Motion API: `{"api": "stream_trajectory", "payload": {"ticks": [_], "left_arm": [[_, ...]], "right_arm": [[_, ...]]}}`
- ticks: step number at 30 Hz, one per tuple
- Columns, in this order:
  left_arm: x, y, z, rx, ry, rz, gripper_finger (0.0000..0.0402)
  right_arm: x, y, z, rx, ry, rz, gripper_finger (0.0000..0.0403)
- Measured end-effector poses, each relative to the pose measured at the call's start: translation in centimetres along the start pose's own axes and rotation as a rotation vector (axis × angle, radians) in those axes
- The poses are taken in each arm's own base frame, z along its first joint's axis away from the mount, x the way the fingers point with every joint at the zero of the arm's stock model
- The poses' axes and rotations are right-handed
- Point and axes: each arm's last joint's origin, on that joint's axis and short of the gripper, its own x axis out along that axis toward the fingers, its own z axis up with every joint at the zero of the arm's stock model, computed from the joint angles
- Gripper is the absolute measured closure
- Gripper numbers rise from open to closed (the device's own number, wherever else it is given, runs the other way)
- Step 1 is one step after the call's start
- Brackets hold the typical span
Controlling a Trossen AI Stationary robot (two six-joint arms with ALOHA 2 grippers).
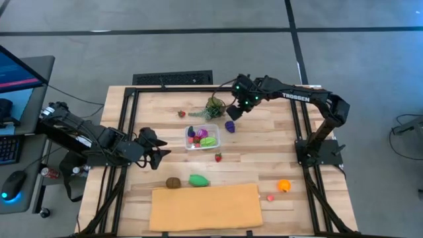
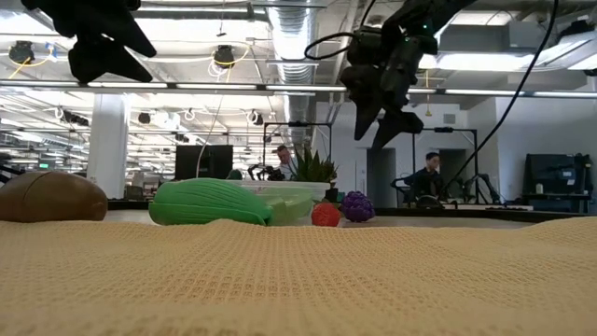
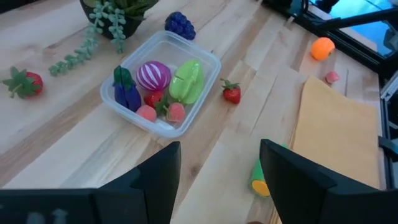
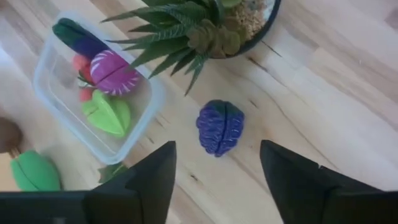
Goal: Pick and placing Produce into tupperware
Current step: Put the purple grapes into the transparent bin
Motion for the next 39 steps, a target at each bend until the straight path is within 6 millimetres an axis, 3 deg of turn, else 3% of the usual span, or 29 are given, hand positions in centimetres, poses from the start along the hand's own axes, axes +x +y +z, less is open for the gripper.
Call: {"api": "stream_trajectory", "payload": {"ticks": [10,14,26,35,39], "left_arm": [[0.0,0.0,0.0,0.0,-0.013,0.012,0.0193],[0.0,0.1,0.1,0.0,-0.026,0.024,0.0193],[0.0,0.1,0.1,0.003,-0.026,0.024,0.0193],[0.0,0.1,0.0,0.0,-0.019,0.018,0.0193],[0.0,0.0,0.0,-0.006,-0.013,0.013,0.0193]], "right_arm": [[0.0,-0.3,-0.1,0.034,-0.02,-0.11,0.0067],[0.2,0.7,-0.3,0.034,-0.053,-0.136,0.0044],[0.8,3.6,-1.0,-0.041,-0.14,-0.181,0.006],[5.1,4.0,-1.6,-0.046,-0.016,-0.23,0.0046],[6.1,4.2,-1.9,-0.044,0.009,-0.24,0.0039]]}}
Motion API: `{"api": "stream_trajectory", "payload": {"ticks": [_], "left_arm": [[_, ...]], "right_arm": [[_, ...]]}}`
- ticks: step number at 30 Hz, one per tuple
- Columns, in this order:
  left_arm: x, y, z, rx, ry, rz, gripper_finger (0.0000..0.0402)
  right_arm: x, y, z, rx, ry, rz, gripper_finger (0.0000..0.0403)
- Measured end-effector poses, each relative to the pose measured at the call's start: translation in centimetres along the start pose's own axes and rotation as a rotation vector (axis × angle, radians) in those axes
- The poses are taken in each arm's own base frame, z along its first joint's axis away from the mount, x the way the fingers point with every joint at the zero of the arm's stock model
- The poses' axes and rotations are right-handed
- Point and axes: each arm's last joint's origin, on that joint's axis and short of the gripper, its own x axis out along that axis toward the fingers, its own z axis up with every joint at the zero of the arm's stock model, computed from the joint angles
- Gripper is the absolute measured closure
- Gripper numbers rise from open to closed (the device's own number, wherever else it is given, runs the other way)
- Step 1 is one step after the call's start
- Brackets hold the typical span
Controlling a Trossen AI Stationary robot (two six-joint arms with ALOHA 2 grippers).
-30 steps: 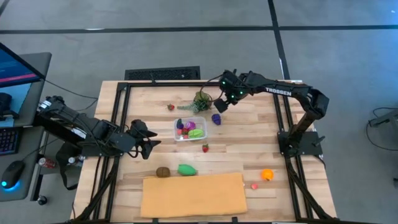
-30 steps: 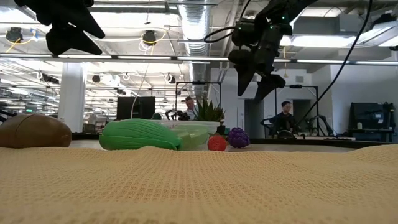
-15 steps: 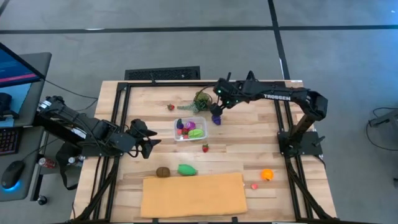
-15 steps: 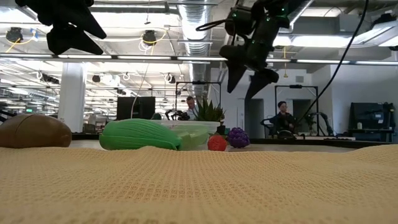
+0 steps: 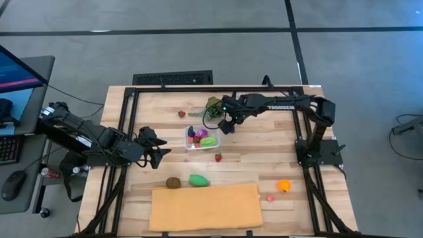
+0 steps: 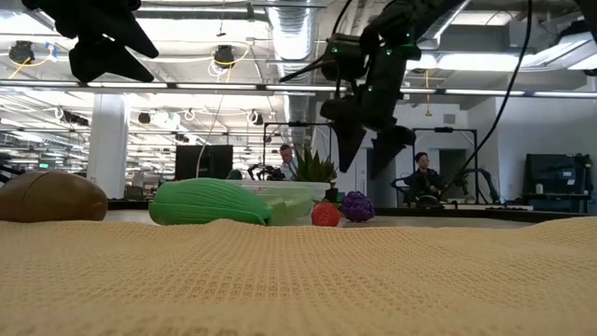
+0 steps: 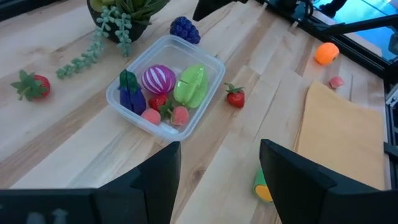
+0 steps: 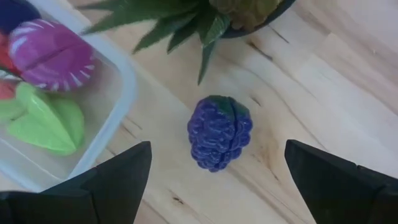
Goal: Pick and placing Produce into tupperware
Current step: Put the purple grapes into the transparent bin
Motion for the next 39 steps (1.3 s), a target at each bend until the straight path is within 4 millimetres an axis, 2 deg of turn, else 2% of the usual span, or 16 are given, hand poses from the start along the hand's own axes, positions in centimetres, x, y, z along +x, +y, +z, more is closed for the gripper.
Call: {"api": "stream_trajectory", "payload": {"ticks": [12,18,39], "left_arm": [[0.0,0.0,0.0,0.0,0.001,0.0,0.0193],[0.0,0.0,0.0,-0.001,0.001,0.0,0.0193],[0.0,0.0,0.0,0.008,-0.011,0.011,0.0193]], "right_arm": [[0.3,-0.3,0.3,0.003,-0.023,-0.012,0.0037],[1.3,-0.7,-0.5,0.005,0.002,-0.027,0.0037],[1.3,-0.3,-0.2,0.01,-0.064,-0.051,0.0037]]}}
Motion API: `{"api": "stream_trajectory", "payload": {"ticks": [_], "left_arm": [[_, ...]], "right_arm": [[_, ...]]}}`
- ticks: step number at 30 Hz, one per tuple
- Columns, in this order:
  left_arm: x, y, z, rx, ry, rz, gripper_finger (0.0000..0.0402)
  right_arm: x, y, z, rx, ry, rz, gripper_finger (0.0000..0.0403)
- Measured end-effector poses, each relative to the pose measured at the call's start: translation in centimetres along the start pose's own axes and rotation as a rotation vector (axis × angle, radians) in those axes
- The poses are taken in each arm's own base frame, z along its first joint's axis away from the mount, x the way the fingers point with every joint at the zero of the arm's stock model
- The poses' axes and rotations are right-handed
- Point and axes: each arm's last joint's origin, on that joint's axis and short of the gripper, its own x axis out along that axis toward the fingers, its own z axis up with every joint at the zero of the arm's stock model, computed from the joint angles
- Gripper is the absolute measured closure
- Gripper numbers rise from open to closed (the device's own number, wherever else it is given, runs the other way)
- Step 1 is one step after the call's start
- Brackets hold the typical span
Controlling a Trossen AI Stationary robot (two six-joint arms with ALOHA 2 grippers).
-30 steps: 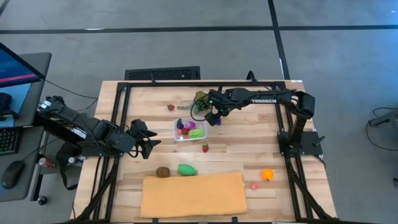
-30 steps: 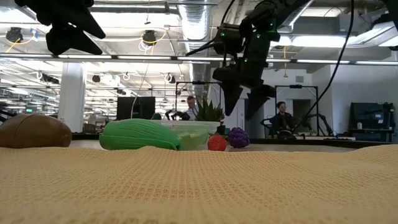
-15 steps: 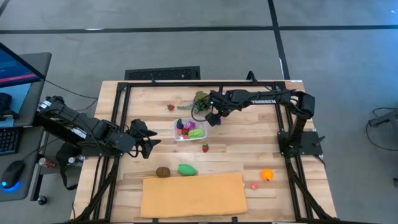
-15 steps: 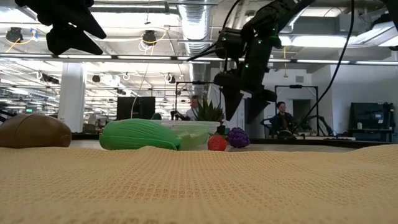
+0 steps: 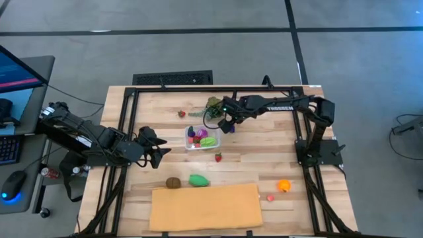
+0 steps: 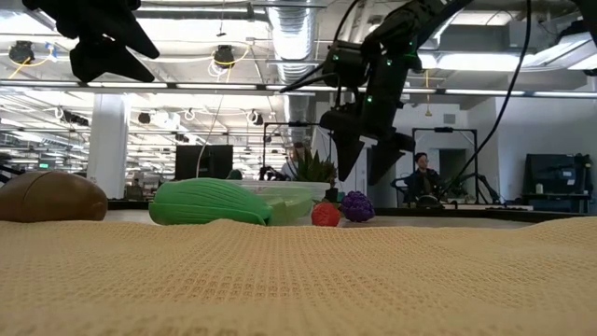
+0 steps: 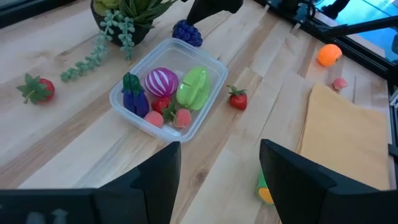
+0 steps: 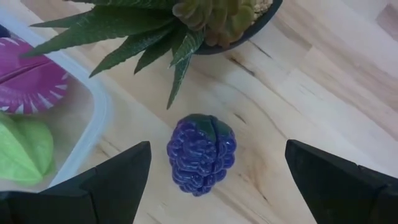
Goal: Pick and placing Produce into tupperware
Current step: Put the purple grapes into the transparent bin
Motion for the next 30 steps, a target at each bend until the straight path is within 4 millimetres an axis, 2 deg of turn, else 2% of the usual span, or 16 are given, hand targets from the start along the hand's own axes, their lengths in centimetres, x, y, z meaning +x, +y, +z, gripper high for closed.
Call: {"api": "stream_trajectory", "payload": {"ticks": [12,21,30], "left_arm": [[0.0,0.1,0.0,0.004,0.004,0.005,0.0193],[0.0,0.0,0.0,0.003,0.004,0.005,0.0193],[0.0,0.0,0.0,0.003,0.003,0.004,0.0193]], "right_arm": [[-0.1,0.5,-0.1,0.002,-0.019,0.008,0.0058],[1.7,-0.3,-1.9,0.028,0.029,-0.017,0.0055],[2.4,0.0,-2.0,0.042,-0.027,0.023,0.0049]]}}
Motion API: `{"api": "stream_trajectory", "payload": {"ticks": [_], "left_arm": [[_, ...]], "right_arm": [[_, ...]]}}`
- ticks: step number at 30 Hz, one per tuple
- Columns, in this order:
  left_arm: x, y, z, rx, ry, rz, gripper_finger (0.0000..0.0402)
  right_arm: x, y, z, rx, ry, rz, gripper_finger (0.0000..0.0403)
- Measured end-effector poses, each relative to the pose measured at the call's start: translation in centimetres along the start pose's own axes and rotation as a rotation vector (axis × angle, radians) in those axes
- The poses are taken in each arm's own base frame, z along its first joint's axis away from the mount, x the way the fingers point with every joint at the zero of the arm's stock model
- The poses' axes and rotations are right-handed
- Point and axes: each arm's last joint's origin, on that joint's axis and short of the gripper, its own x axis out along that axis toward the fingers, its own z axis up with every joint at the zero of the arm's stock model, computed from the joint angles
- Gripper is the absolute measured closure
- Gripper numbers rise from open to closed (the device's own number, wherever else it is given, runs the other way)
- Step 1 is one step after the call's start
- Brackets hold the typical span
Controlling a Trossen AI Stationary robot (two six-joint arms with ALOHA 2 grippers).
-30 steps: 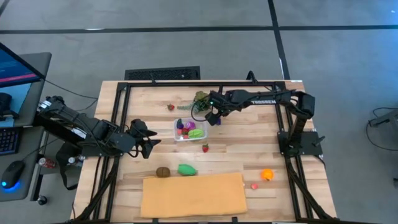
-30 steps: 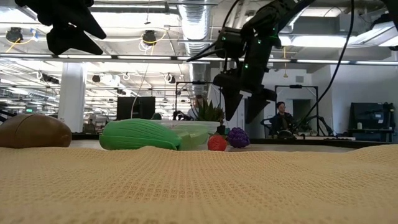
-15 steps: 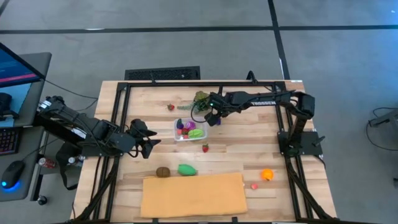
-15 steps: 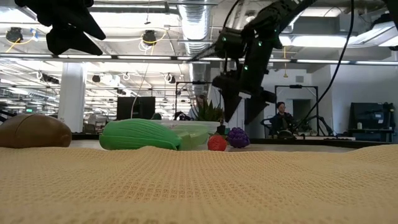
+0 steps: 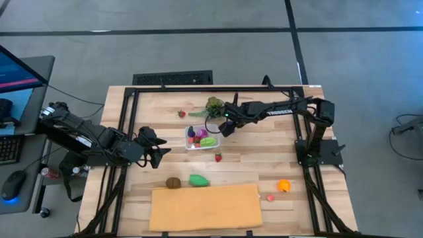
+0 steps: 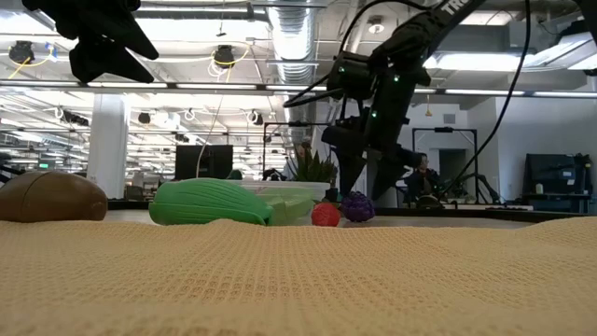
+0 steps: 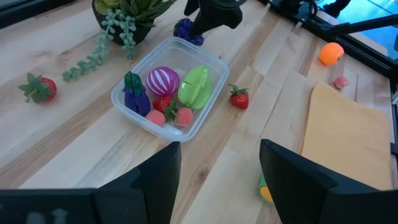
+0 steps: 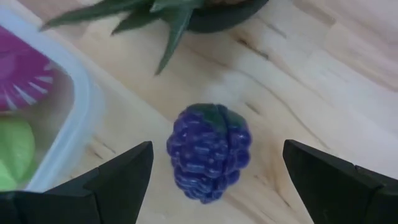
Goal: Pick and placing Produce into tupperware
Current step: Put the purple grapes into the transparent bin
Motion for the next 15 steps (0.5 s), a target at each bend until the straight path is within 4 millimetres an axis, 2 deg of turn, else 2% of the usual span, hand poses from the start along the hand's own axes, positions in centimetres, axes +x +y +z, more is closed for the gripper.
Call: {"api": "stream_trajectory", "payload": {"ticks": [15], "left_arm": [[0.0,0.0,0.0,-0.014,0.0,0.0,0.0193]], "right_arm": [[0.28,0.0,0.11,-0.004,-0.034,0.02,0.0055]]}}
